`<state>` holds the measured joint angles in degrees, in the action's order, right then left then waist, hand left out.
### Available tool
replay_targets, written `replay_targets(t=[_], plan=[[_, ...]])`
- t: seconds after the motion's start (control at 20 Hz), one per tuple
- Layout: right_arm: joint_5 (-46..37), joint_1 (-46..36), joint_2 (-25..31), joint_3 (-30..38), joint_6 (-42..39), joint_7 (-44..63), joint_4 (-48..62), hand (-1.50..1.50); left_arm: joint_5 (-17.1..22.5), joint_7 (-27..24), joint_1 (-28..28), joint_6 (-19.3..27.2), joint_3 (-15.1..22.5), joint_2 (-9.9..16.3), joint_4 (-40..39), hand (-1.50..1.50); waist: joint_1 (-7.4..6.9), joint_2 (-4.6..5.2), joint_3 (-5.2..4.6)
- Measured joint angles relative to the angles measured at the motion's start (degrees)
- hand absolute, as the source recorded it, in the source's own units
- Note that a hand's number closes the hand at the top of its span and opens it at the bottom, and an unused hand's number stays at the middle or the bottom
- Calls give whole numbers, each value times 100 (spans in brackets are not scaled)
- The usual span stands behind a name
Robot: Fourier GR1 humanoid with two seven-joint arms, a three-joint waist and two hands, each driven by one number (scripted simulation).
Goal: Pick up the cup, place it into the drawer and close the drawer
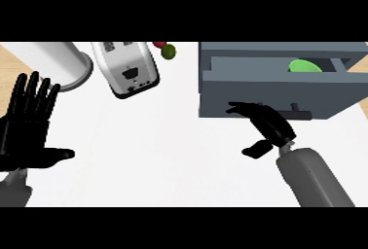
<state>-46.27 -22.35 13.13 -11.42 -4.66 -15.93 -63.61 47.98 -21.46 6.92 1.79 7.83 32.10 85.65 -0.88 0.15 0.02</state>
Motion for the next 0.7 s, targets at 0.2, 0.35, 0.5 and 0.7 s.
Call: replay_targets(t=[0.2, 0.35, 0.5, 0.7], plan=[[-83, -587, -137, 253, 291, -384, 1064, -150, -63, 20, -74, -322, -235, -44, -193, -150, -4, -20, -14], [-42, -1192, -163, 527, 384, -681, 1971, -150, -111, -24, -141, -501, -329, -99, -208, -150, -33, -15, -18], [54, -1725, -100, 792, 335, -1003, 2761, -150, -203, -77, -133, -626, -367, -183, -319, -150, -65, 2, -13], [134, -2261, 84, 1046, 248, -1493, 3530, -150, -160, -61, -270, -860, -487, -144, -288, -150, -130, -39, -32]])
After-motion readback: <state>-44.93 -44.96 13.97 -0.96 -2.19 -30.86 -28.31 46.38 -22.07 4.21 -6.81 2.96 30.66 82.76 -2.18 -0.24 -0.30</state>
